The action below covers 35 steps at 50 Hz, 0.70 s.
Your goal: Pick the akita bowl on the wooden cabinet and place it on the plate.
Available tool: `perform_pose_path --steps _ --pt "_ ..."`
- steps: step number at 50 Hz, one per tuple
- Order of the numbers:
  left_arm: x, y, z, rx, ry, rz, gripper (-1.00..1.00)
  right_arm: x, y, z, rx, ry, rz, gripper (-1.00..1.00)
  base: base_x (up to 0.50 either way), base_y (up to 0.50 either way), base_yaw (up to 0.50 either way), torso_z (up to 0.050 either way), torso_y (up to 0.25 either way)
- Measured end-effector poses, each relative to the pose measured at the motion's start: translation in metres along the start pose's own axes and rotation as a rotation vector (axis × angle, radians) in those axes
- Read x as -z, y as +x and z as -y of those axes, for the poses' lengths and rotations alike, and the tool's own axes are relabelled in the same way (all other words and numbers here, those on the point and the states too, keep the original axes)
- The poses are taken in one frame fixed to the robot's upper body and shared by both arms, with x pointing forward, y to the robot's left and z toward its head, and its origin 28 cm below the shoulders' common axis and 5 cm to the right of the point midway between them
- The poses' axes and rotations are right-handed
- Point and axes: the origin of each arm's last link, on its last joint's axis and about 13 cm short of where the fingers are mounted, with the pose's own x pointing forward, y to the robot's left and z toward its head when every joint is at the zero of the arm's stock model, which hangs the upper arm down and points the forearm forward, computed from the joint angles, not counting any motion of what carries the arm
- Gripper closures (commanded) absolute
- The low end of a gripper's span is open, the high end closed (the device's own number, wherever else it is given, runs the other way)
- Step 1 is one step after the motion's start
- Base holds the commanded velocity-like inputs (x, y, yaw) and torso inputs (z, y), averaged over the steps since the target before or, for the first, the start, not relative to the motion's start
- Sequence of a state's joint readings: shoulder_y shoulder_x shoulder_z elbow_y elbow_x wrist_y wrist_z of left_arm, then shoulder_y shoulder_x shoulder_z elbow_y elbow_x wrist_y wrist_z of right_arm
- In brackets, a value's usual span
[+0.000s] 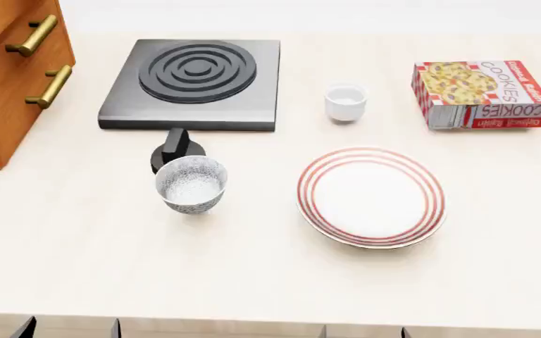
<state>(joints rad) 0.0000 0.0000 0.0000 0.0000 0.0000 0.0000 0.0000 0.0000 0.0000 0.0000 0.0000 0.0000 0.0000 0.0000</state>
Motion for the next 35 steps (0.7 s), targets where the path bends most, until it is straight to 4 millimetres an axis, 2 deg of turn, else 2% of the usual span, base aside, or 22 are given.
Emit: perform_pose_path --steps 35 --pt "0.0 0.0009 0.0 -0.017 0.013 -0.012 -1.0 0.0011 -0.0016 -0.0013 -0.013 0.005 -0.007 -1.0 0.0 0.0 0.0 0.0 0.0"
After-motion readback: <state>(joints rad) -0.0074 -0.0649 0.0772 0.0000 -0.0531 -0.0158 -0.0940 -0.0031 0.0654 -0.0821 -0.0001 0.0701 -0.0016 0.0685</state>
